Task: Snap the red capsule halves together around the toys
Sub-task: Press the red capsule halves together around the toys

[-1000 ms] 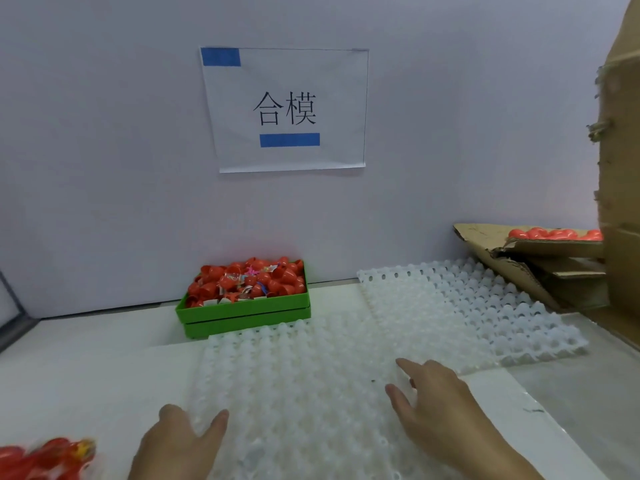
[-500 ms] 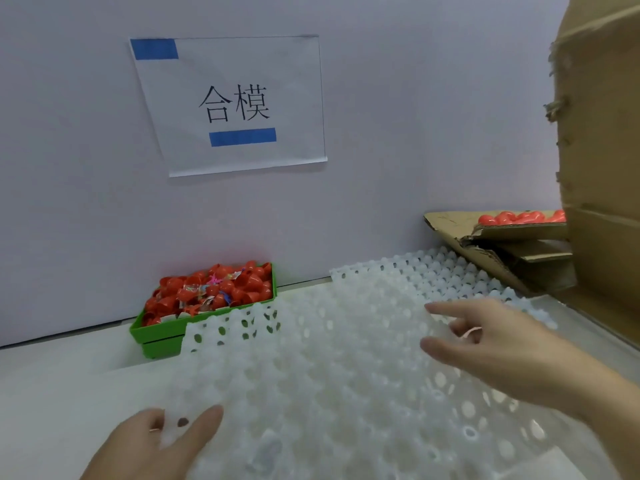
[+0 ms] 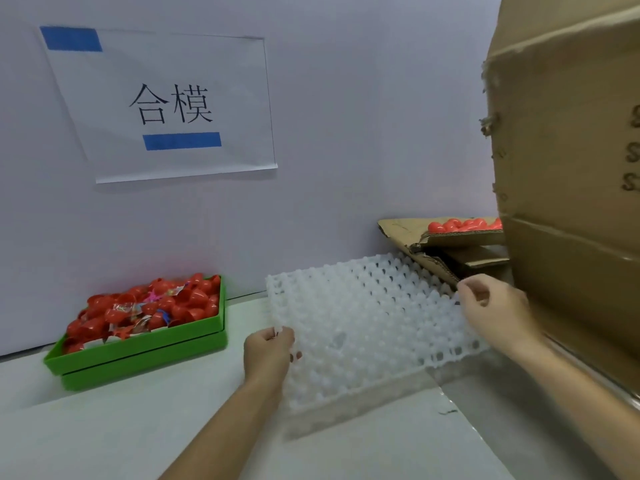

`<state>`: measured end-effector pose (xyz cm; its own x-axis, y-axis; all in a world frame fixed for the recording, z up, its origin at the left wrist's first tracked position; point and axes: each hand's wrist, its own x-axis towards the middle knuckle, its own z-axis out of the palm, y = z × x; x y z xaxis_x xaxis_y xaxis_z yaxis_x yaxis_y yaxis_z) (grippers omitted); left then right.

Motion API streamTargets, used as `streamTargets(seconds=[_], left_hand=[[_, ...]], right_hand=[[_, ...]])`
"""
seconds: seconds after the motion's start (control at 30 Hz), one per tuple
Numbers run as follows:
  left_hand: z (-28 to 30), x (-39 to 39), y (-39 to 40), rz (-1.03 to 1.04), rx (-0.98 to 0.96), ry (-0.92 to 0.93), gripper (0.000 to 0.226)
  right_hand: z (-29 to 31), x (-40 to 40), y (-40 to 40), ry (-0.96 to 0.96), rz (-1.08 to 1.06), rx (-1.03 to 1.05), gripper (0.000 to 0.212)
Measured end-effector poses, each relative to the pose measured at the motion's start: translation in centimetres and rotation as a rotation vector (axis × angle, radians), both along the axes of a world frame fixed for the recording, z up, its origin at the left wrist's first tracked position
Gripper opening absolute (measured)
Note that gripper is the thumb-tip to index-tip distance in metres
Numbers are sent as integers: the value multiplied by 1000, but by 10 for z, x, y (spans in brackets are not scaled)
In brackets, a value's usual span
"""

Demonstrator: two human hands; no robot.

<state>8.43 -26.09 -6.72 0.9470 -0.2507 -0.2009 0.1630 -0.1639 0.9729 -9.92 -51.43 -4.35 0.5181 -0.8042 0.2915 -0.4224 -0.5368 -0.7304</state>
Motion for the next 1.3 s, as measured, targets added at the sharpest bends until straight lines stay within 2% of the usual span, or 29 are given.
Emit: streamTargets(seconds=[0.07,0.13,0.23,0.3,0.43,0.57,0.67,0.73,0.8,1.0,1.1,1.23,1.3], left_hand=[[-7,2,-1,14,8,5,16],[-7,1,0,2,-1,35,13],[-1,-5,6,-39,-80,135,6],[3,-9,16,-47,-99,152,6],[13,-8,60,-6,-17,93,10],[21,-9,107,-77,71,109,17],[16,-14,110,-54,268,-48,27],[16,-22,100,18,288,-161,32],[19,-27,91,70,265,-237,33],[42,-23,82,120,130,-297,31],[44,-17,58,79,102,-242,30],[31,-11,34,6,199,-166,31],[20,-10,29,4,275,-184,34]], right_hand=[[-18,-12,4,-15,-82,43,26],[-29,-17,7,48,-71,96,41],[-28,-19,11,40,-59,127,46],[-24,-19,17,39,-54,119,43],[-17,-29,27,41,28,99,18],[-15,-28,49,113,124,3,13],[-15,-14,70,333,226,-53,18],[-17,-9,72,432,201,-107,41],[-16,-7,69,423,169,-85,48],[7,-9,55,129,154,-17,25],[22,-2,36,123,107,32,22],[11,-4,22,184,98,131,23],[-6,-7,23,202,122,147,32]])
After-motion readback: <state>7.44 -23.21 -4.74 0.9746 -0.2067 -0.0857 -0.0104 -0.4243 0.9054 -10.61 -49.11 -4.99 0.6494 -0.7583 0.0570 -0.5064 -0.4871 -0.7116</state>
